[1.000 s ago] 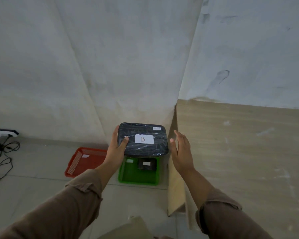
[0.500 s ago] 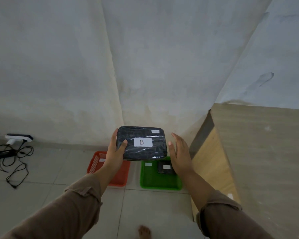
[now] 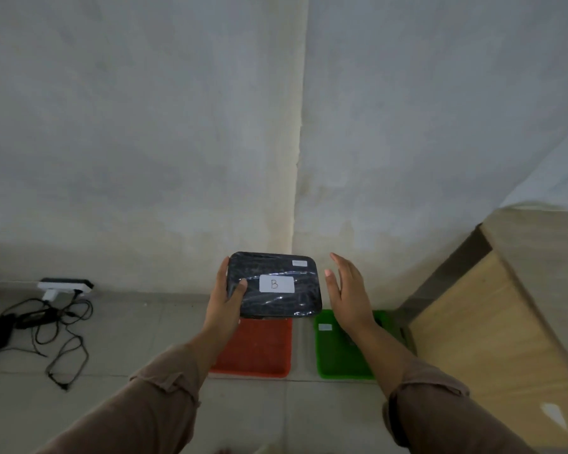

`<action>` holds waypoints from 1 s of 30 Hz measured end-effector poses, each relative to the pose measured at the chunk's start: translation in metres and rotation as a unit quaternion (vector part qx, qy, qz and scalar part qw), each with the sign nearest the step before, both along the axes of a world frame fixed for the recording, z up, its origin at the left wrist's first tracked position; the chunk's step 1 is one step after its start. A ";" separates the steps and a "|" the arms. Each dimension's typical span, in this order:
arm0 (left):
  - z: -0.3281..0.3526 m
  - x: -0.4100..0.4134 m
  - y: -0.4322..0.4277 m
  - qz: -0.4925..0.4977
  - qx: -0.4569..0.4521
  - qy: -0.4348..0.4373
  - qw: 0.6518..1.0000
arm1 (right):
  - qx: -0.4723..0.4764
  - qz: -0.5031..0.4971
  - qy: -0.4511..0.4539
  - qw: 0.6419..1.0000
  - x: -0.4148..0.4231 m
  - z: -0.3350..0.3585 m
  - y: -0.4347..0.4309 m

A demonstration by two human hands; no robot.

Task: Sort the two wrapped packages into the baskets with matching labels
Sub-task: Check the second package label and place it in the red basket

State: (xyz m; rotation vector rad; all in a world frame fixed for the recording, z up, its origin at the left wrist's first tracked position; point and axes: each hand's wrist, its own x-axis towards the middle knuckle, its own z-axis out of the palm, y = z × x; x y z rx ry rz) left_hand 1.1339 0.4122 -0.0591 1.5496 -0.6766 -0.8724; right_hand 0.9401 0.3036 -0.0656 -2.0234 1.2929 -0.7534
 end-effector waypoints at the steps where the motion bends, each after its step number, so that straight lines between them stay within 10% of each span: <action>1: -0.002 0.017 0.003 -0.011 0.006 -0.008 1.000 | 0.001 -0.004 0.001 1.000 0.015 -0.003 0.003; 16: -0.121 0.146 0.000 -0.033 0.098 0.014 0.995 | 0.058 -0.029 0.030 0.997 0.126 -0.113 0.031; 30: -0.483 0.127 -0.029 -0.003 0.167 -0.053 0.985 | 0.101 -0.057 0.087 0.989 0.134 -0.483 0.007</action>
